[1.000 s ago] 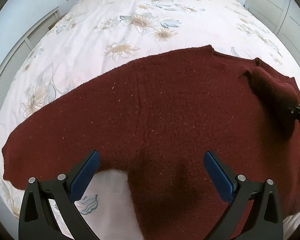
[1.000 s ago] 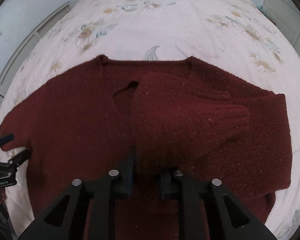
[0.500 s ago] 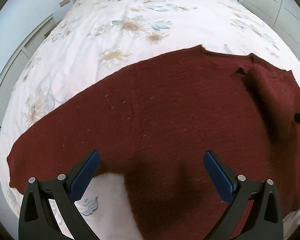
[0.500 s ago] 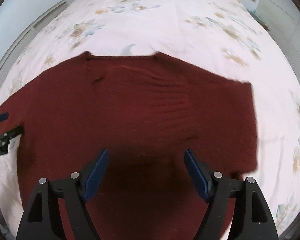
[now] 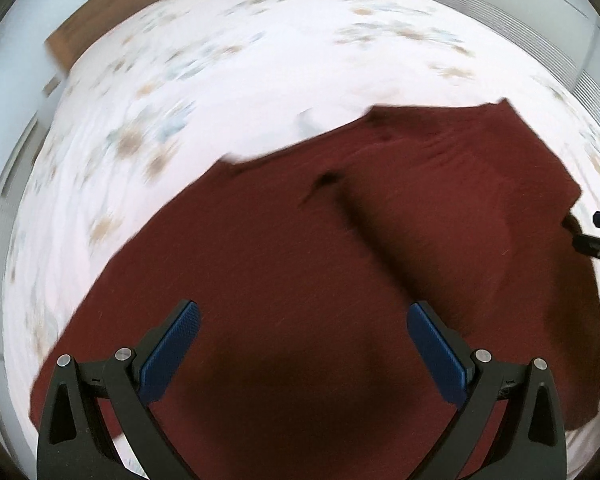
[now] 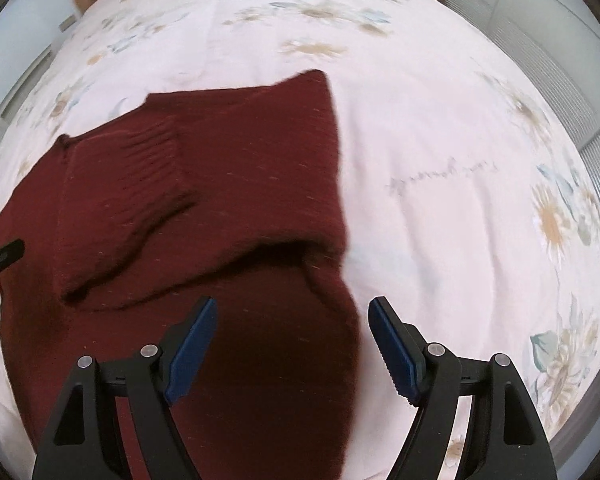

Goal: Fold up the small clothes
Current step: 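Grasp the other sleeve cuff with the left gripper and lift it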

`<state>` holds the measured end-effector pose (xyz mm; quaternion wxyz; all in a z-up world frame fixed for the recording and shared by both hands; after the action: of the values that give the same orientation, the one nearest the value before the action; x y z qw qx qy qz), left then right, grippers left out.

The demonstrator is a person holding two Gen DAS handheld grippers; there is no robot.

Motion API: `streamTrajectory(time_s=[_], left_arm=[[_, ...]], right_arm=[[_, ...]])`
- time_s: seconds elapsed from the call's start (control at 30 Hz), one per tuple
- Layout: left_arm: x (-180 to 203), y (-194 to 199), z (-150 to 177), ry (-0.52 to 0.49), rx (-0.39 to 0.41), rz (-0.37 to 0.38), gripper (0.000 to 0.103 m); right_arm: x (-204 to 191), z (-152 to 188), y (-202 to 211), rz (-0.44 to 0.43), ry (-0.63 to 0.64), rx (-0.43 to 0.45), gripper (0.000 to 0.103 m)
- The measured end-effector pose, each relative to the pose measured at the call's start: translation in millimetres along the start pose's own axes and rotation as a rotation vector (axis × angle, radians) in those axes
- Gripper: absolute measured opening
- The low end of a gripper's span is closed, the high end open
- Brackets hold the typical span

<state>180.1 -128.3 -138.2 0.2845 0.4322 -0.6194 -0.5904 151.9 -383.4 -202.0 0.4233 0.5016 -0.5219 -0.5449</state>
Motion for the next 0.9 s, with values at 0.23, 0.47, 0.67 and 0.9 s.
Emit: streamTrajectory(time_s=[0.23, 0.47, 0.67, 0.9], left_arm=[[80, -13, -44, -0.172, 0.009, -0.021, 0.102], [126, -55, -68, -0.239, -0.052, -0.027, 0.100], [130, -80, -82, -0.222, -0.090, 0.011, 0.073], [73, -66, -95, -0.100, -0.038, 0.065, 0.015]], right_arm=[[18, 6, -4, -0.021, -0.031, -0.003, 0.079], [33, 9, -10, -0.024, -0.057, -0.014, 0.079], [31, 6, -20, -0.021, -0.066, -0.030, 0.079], [24, -9, -29, 0.032, -0.040, -0.033, 0.079]])
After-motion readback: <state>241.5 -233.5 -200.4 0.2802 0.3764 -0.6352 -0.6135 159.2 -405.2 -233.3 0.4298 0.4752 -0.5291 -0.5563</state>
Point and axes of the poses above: each gripper's, at about its wrist camera, not at the fingertips, and y roughly against the way its jaws point, x to its right, z to its underside, the point moved 7 cm from there along -y, roughly the way its jaws point, and after that the axes turned 15 degrees about -x, right-handed, at the moved point
